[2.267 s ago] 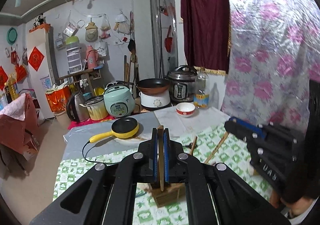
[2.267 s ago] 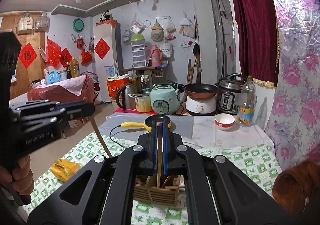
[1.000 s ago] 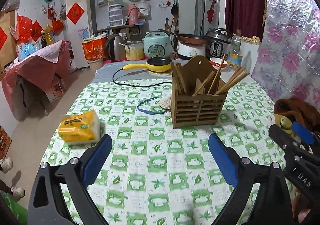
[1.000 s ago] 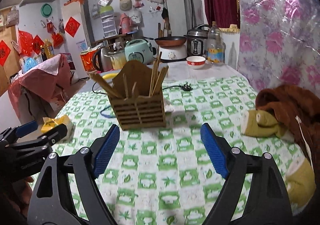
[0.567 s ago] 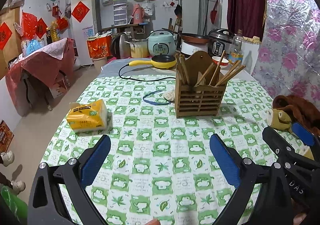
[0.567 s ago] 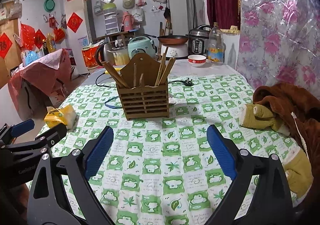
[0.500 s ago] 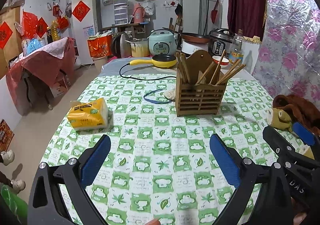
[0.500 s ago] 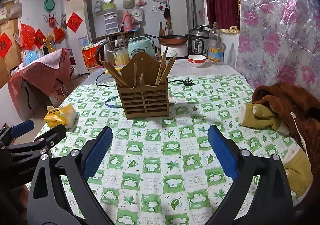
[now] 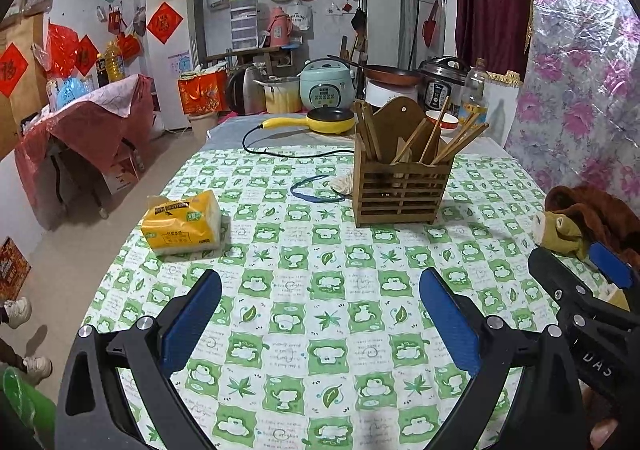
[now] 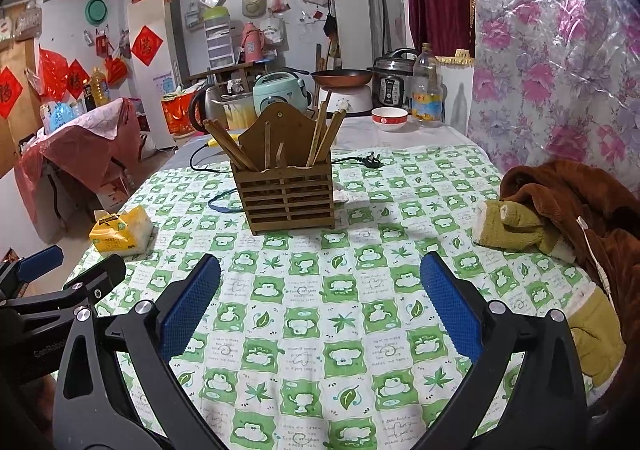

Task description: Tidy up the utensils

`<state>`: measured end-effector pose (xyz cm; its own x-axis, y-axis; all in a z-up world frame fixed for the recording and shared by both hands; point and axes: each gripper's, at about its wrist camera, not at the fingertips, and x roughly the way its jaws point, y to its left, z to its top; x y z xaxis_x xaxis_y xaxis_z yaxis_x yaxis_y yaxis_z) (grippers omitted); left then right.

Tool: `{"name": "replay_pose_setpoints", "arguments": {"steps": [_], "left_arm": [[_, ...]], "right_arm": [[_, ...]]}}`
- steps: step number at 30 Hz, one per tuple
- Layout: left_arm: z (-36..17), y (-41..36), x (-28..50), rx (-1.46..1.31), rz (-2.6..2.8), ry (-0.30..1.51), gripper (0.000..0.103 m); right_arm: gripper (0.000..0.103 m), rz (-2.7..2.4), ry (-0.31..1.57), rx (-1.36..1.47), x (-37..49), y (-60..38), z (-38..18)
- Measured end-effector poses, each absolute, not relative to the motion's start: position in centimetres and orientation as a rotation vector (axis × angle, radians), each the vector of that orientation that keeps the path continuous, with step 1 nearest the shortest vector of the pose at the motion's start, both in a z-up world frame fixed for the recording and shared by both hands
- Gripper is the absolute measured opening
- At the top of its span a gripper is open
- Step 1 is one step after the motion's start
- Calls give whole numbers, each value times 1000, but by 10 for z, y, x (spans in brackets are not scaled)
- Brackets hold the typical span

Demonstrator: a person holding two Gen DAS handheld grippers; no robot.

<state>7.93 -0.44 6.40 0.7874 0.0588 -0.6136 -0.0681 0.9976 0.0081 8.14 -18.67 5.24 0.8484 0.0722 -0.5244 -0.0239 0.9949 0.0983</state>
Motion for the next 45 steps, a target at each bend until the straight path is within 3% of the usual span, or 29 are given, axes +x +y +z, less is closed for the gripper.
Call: {"name": "replay_pose_setpoints", "arguments": {"steps": [45], "left_arm": [[58, -7, 77, -12, 34, 691, 97]], "right_arm": [[97, 41, 565, 99, 79, -193, 48]]}}
